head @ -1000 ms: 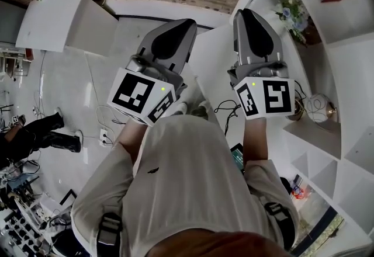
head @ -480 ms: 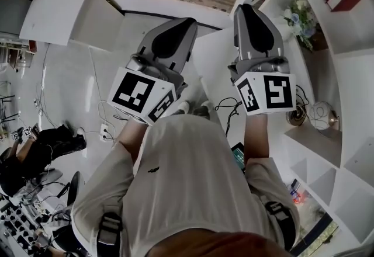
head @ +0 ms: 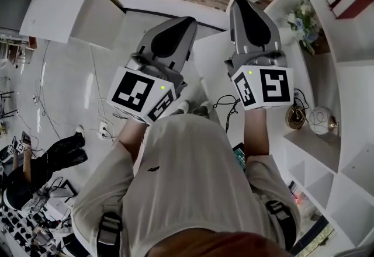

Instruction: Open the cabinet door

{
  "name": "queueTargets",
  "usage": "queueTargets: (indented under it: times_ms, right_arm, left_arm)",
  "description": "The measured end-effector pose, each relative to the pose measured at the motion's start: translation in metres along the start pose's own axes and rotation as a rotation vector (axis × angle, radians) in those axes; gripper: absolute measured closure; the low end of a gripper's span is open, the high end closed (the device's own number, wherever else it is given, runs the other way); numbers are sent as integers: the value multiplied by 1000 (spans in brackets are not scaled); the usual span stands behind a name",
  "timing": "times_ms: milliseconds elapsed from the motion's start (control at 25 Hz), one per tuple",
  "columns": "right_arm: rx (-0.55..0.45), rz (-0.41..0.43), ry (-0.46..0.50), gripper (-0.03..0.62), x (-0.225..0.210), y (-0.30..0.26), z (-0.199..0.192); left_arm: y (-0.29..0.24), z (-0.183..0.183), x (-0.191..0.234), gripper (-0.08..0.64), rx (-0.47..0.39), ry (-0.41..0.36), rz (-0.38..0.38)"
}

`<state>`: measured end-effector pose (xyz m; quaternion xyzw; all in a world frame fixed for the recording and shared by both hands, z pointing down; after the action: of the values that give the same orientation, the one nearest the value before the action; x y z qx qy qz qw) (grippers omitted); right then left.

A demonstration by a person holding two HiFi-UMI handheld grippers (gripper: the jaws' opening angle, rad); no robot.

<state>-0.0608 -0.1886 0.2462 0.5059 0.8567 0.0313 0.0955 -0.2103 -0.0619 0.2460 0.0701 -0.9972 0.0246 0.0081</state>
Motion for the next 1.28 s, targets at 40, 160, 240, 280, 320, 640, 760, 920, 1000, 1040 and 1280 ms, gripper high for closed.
queueTargets:
  times_ms: [40, 160, 240, 280, 320, 640, 760, 920, 1000, 1040, 1280]
  right_arm:
    - [0, 4, 0, 549, 0, -2, 0]
    - [-1, 11, -1, 549, 0, -9, -2]
    - [-2, 16, 0, 549, 0, -13, -3]
    - [-2, 19, 0, 549, 0, -16, -3]
    - [-2, 22, -1, 549, 0, -18, -3]
    - [43, 2, -18, 563, -5, -39, -14]
    - [64, -7, -23, 563, -9, -39, -18]
    - [63, -7, -19, 563, -5, -35, -15]
    - [64, -10, -21, 566, -3, -29, -15]
    - [63, -11, -21, 566, -2, -26, -15]
    - [63, -12, -9, 566, 12, -4, -11]
  left_arm:
    - [0, 0, 2, 551, 1, 1, 3]
    - [-1, -2, 7, 551, 3, 6, 15]
    - [-1, -2, 11, 551, 4, 9, 25]
    - [-1, -2, 12, 551, 5, 10, 30]
    - [-1, -1, 14, 551, 6, 9, 34]
    - [6, -2, 29, 551, 11, 19, 74]
    - [7, -2, 30, 551, 13, 23, 74]
    - [7, -4, 29, 551, 14, 31, 62]
    - [7, -5, 26, 551, 15, 33, 52]
    - [8, -6, 24, 551, 15, 33, 47]
    - [17, -5, 13, 551, 3, 28, 9]
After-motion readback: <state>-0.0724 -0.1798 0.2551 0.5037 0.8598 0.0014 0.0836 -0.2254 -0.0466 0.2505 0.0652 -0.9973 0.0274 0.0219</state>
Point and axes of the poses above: the fingertips, and each gripper's own axes: y backward along the fingers, x to its left, z out of its top, the point moved 10 cm from there along y, backward along the fingers, and after that the axes turned 6 degrees about -y, right-handed, at the moved point
